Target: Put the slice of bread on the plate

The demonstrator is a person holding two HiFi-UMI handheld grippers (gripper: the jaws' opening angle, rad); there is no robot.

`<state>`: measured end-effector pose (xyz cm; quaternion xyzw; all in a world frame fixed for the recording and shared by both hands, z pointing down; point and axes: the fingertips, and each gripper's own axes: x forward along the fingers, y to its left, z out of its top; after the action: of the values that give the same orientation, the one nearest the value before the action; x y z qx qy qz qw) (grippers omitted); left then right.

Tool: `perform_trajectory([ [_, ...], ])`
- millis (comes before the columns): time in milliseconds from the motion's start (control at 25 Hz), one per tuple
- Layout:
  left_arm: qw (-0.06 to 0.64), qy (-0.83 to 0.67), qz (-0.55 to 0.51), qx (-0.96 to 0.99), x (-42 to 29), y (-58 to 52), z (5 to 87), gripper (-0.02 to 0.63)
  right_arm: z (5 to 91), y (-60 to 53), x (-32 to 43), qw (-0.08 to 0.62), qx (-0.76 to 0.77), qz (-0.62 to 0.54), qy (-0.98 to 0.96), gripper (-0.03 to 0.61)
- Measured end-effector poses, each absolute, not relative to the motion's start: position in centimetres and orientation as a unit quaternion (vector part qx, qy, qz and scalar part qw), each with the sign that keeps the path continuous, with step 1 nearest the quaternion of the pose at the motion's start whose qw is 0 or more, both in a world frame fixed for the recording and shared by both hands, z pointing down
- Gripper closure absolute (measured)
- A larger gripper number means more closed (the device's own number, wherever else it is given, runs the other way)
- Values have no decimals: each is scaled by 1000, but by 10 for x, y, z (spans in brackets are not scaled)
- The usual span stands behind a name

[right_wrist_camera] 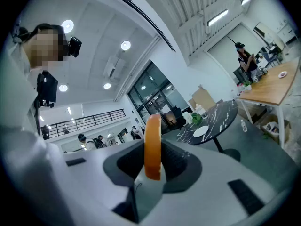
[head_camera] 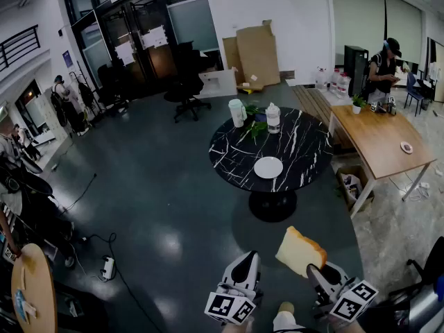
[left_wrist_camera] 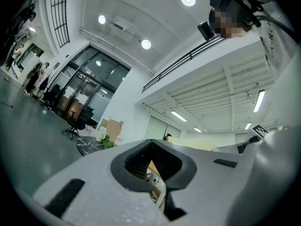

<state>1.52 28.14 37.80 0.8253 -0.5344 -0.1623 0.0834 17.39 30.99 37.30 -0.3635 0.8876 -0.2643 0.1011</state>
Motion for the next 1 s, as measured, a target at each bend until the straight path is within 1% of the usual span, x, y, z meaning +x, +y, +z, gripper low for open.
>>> perform_trajectory([
  [520,74,-558,-166,810,14,187,369,609,364,211,170,103,-319,-267,903,489],
  [680,57,-562,-154,811,21,177,371,609,364,196,172,104,-300,-268,910,491],
  [1000,77,-550,-138,820,23,148,391,609,389,170,162,108,-302,-303,898,491],
])
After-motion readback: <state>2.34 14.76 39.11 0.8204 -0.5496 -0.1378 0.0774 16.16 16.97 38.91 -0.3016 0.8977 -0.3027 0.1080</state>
